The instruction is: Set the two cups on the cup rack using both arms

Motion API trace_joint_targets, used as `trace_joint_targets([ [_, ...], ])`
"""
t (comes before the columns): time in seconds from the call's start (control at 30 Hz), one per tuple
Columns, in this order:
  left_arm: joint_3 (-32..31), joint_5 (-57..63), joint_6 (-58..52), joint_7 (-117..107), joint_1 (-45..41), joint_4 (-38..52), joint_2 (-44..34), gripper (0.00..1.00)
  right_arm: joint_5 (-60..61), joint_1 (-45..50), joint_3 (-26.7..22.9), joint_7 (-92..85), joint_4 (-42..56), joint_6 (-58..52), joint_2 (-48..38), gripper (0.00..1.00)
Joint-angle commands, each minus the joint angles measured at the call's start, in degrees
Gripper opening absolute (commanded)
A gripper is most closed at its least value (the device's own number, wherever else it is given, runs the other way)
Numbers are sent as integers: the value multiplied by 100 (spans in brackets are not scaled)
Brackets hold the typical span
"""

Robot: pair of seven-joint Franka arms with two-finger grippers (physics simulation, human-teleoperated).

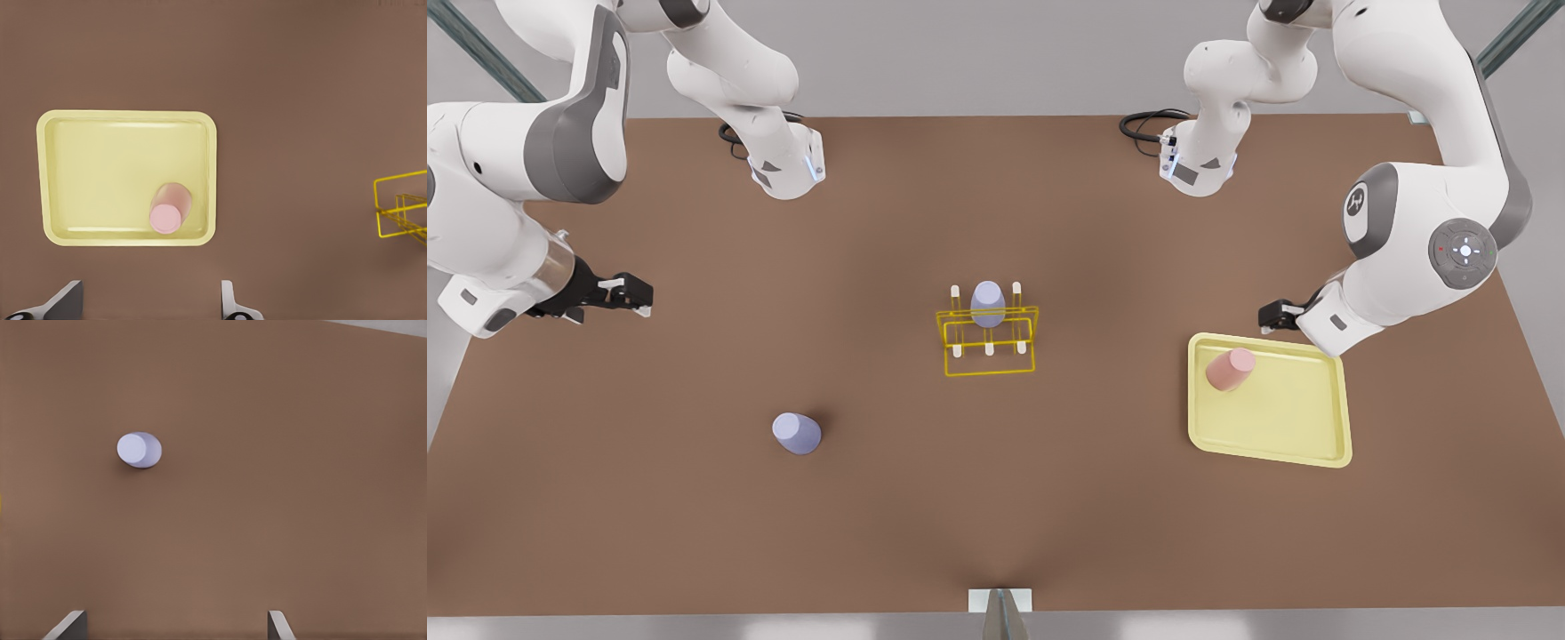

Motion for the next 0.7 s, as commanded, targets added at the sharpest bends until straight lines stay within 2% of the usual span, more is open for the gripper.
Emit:
trace_joint_targets([
  [0.0,0,2,28,-181,0,2,-6,100,6,4,2,-92,1,-5,-7,100],
  [0.07,0,-7,36,-190,0,-50,3,100,-11,31,11,-83,10,-5,37,100],
  [0.1,0,-15,518,-190,-17,-594,-15,100,-47,66,19,-83,36,91,239,100],
  [0.13,0,-15,1625,-190,-70,-1421,-24,100,-99,312,19,-153,71,302,634,100],
  [0.23,-9,11,3673,-103,-96,-2678,20,100,-99,637,19,-101,89,1031,1531,100],
  [0.3,-9,11,4140,153,-61,-2819,178,100,-108,725,19,-92,54,1470,1821,100],
  [0.43,0,11,4361,153,158,-2925,442,100,-389,725,-16,233,-130,2745,2313,100],
  [0.57,0,11,4387,153,176,-3153,486,100,-539,752,-7,611,-1053,3720,2129,100],
  [0.67,0,11,4387,153,229,-3197,495,100,-495,778,-7,716,-1361,4213,2138,100],
])
